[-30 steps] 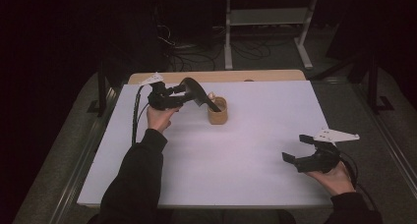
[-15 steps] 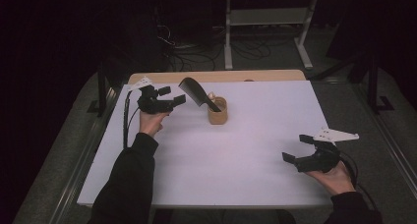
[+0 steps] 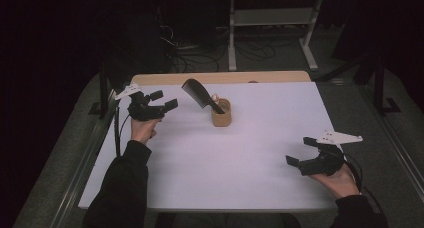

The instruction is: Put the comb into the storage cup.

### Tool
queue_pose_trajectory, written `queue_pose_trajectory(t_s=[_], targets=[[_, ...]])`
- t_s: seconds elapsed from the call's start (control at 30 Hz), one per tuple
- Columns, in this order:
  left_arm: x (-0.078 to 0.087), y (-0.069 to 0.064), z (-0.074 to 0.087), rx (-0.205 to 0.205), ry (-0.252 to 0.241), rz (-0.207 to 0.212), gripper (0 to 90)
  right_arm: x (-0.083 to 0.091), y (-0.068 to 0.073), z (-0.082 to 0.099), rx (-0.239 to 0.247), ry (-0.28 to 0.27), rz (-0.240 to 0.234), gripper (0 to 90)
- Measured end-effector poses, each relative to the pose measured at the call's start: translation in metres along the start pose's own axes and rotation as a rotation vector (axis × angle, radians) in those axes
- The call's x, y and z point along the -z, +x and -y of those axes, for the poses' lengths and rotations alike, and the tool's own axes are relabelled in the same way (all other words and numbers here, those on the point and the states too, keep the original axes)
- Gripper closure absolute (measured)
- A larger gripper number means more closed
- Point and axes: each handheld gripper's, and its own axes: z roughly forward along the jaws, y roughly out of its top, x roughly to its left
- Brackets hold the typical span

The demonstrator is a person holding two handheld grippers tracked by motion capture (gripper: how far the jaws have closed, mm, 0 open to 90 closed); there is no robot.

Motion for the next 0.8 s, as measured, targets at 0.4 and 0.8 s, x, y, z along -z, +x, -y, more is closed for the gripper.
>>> queue_pose_trajectory(t_s=[0.4, 0.8], targets=[[0.019, 0.004, 0.008, 0.002, 0.010, -0.026, 0.0, 0.001, -0.002, 0.000, -0.005, -0.004, 0.003, 0.0], [0.036, 0.003, 0.017, -0.004, 0.022, -0.044, 0.0, 0.001, -0.002, 0.000, -0.004, -0.001, 0.003, 0.0]])
